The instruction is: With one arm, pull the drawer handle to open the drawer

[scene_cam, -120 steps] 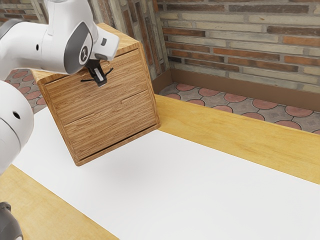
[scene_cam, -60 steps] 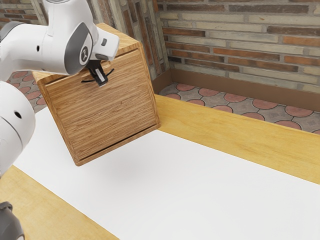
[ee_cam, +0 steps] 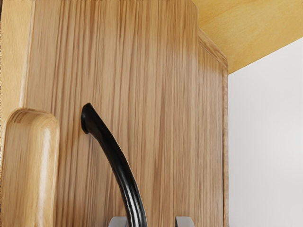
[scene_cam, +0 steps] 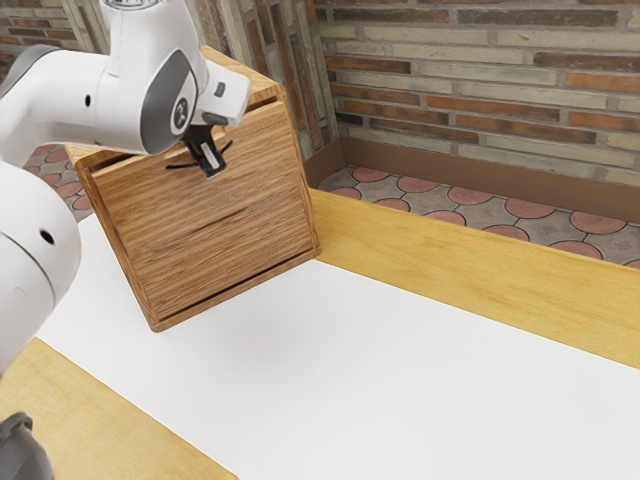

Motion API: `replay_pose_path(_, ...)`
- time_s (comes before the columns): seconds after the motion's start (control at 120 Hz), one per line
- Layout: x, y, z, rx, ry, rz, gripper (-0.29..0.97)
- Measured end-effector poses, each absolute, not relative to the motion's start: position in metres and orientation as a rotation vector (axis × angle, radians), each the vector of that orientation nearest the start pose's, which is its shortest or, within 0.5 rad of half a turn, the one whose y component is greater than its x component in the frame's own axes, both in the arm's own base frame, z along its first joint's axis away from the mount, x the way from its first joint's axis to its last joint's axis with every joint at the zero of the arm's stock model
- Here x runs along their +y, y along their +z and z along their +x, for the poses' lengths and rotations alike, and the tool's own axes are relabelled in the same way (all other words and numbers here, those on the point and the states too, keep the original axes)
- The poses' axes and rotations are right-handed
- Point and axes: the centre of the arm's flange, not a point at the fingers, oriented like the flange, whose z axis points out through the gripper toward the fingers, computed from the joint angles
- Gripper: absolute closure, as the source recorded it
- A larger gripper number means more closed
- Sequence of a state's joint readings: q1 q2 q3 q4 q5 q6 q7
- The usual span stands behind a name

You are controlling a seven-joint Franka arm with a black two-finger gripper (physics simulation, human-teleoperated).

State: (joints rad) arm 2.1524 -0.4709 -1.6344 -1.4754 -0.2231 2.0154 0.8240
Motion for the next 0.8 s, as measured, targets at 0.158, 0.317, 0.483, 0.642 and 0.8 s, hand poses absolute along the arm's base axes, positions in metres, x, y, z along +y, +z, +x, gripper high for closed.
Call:
replay_pose_path(0.158, 0.132, 0.659, 0.609, 0.504, -0.324, -2.573, 0.66)
replay_pose_path(0.317, 0.127, 0.661, 0.608, 0.498, -0.318, -2.572, 0.67)
replay_pose_path(0.483, 0.12, 0.668, 0.603, 0.486, -0.308, -2.567, 0.68)
replay_pose_path(0.642, 0.114, 0.666, 0.601, 0.474, -0.3, -2.569, 0.68)
replay_pose_path(0.8, 0.109, 0.668, 0.596, 0.452, -0.295, -2.567, 0.69)
